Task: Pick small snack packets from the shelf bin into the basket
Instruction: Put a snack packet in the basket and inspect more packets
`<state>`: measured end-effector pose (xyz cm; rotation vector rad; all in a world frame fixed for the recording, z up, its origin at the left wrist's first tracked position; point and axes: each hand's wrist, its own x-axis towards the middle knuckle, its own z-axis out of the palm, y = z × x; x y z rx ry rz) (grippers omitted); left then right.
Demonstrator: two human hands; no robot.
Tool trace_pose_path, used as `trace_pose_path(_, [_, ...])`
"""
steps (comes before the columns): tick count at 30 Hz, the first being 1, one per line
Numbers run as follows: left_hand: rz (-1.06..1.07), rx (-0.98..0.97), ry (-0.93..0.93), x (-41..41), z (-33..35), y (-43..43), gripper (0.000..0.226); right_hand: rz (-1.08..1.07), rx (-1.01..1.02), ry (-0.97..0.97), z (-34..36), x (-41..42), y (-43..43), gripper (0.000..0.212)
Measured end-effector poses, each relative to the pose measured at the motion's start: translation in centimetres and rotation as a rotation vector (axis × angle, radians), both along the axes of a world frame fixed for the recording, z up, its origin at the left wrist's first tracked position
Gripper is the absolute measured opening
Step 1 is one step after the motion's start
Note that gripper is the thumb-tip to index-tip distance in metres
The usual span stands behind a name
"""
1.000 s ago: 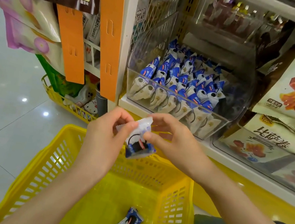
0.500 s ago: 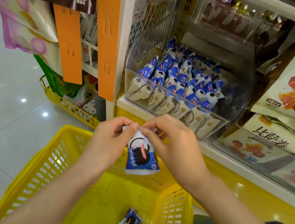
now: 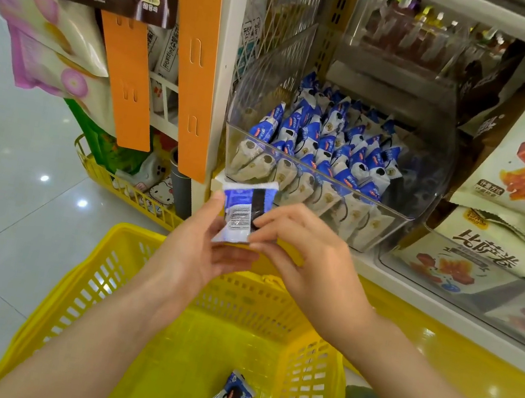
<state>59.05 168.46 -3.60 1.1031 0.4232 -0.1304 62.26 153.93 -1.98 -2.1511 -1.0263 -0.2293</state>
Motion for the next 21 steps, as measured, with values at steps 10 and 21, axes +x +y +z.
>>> trace_pose_path(10, [-0.009,0.402,-0.144,-0.5,0.1,-0.5,0.022,-0.233,0.236,0.697,-0.5,1.0,0.5,0.014])
trace_pose_path(21, [0.038,0.957,-0.349,-0.7,-1.7,-1.0,0.020,-0.291,0.318,0.739,-1.4,0.9,0.9,0.021])
